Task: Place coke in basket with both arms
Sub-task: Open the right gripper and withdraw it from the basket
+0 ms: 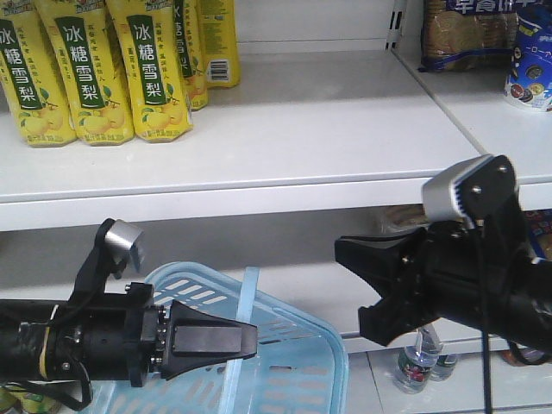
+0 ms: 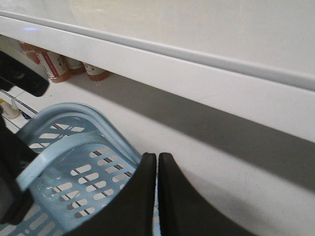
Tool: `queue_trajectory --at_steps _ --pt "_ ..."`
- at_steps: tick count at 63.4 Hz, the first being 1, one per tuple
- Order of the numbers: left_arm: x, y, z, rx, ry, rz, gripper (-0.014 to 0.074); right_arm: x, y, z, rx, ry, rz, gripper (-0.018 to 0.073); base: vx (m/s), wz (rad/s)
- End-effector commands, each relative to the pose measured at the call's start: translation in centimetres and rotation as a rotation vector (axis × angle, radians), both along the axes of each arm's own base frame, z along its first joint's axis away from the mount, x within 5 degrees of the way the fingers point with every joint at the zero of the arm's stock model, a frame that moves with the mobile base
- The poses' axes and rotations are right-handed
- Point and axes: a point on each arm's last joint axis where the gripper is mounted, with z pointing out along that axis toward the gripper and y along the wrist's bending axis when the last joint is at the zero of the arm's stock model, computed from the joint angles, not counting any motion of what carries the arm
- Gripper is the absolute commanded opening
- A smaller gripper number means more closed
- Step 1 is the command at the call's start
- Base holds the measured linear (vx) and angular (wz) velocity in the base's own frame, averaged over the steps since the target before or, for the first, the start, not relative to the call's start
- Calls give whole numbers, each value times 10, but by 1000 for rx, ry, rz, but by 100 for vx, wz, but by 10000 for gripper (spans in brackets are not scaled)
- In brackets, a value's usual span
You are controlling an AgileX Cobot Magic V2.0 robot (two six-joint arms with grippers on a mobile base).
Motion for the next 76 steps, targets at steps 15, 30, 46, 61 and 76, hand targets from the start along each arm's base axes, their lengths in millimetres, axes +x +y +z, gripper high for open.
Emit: queue_trajectory --at_steps 15,30,46,61,76 --pt "-9 -1 32 -236 -32 -103 -8 -53 -36 2 20 -90 -98 -3 0 0" --pt "-9 -1 32 -236 -32 -103 -8 -84 -62 -43 4 -167 -203 -3 0 0" --pt "-9 -1 32 -236 -32 -103 -8 -95 -72 -76 29 -141 -269 -3 0 0" --pt "-9 -1 32 -236 -32 -103 -8 -94 -72 -77 28 -134 -266 -1 0 0" --pt "-9 -1 32 -236 -32 -103 -8 -94 -72 -77 28 -134 -266 -1 0 0"
